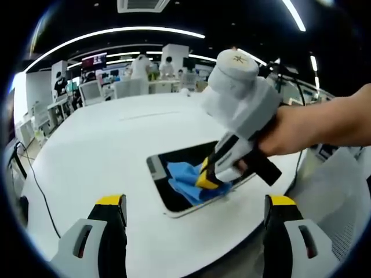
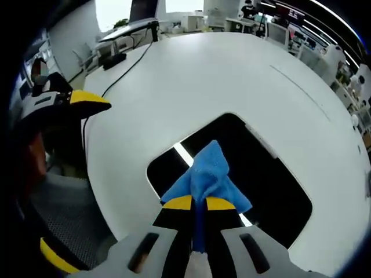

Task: Wipe the mirror surface with the cleaning cloth until all visible marks leave the cleaned area.

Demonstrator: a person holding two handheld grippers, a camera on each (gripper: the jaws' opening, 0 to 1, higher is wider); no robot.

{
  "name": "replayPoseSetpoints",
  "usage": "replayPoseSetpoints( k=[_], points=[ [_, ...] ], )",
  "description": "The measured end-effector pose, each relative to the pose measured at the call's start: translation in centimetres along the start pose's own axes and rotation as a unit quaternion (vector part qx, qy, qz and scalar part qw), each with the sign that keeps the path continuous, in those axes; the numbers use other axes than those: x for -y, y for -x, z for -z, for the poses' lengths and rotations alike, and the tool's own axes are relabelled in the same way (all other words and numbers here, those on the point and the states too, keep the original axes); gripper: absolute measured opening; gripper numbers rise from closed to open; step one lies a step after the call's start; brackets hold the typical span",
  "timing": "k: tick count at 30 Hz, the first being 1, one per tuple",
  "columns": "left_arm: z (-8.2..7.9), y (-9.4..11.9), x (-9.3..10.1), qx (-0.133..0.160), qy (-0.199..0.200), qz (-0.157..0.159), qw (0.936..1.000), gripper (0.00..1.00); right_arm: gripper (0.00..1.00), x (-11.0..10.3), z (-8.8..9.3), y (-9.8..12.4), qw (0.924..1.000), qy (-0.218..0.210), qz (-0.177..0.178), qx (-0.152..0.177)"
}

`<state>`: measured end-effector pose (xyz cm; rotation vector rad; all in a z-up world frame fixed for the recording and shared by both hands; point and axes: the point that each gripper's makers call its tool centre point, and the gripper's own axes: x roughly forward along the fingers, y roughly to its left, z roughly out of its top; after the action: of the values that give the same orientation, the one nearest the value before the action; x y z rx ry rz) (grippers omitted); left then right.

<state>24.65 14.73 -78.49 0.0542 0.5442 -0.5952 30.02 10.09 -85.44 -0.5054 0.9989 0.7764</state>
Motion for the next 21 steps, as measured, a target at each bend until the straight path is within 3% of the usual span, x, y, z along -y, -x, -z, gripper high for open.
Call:
replayPoseSetpoints(
  k=[21],
  points=[
    [0.1,-0.1,-0.2,-0.001,0.000,-0.002,1.0000,0.99,0.01,-2.1,0.8,0.5,0.9999,0.006,-0.014,0.004]
  ],
)
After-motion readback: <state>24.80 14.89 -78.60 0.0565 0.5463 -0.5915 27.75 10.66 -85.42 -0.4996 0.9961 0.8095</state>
